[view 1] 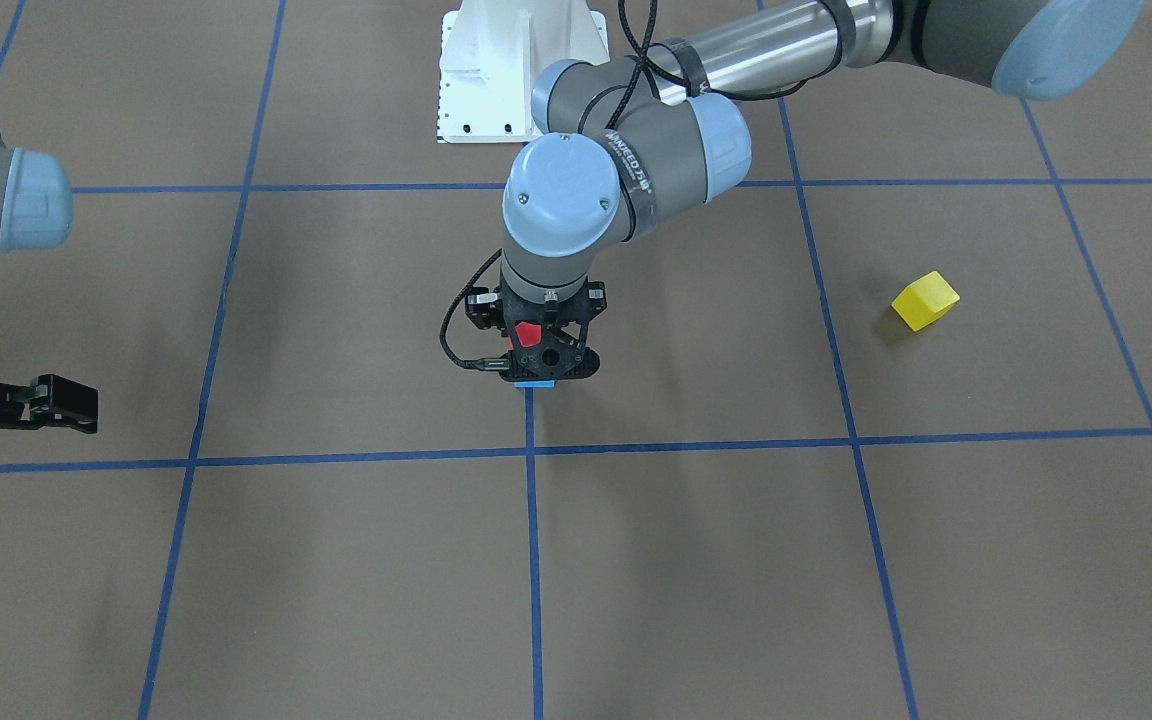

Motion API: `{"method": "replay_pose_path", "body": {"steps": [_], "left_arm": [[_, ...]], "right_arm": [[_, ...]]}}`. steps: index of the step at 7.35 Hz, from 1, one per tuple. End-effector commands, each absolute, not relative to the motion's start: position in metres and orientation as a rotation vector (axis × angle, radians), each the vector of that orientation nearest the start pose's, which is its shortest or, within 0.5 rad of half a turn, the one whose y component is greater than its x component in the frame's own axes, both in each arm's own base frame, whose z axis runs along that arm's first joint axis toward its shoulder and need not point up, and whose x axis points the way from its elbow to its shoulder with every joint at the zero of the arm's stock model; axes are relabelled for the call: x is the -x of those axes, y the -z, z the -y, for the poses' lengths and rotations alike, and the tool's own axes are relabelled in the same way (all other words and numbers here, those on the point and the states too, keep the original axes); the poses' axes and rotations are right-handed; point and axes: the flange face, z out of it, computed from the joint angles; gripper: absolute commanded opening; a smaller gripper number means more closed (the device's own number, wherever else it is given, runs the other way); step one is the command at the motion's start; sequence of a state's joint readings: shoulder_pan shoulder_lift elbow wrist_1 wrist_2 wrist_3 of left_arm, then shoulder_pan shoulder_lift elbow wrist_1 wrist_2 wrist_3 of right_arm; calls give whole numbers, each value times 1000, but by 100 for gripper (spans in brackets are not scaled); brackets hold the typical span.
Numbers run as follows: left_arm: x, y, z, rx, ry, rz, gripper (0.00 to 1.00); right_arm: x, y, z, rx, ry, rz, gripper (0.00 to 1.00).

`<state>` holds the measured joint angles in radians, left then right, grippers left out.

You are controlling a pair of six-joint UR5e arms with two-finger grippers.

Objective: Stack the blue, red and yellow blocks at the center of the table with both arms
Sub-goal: 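Lift the red block with the left gripper and carry it over the blue block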

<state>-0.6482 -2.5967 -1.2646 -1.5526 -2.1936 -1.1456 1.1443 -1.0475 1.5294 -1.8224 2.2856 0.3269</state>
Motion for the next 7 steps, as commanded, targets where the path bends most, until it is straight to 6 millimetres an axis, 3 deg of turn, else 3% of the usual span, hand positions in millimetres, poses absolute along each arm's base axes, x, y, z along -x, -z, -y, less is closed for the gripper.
{"method": "replay_pose_path", "body": {"steps": [1, 7], "left_arm": [[-596, -135, 535, 157, -7, -879, 0], [-595, -140, 538, 136, -3, -866, 0]], "right_arm": [[217, -401, 641, 61, 175, 744, 100], [218, -401, 641, 61, 176, 744, 100]]}}
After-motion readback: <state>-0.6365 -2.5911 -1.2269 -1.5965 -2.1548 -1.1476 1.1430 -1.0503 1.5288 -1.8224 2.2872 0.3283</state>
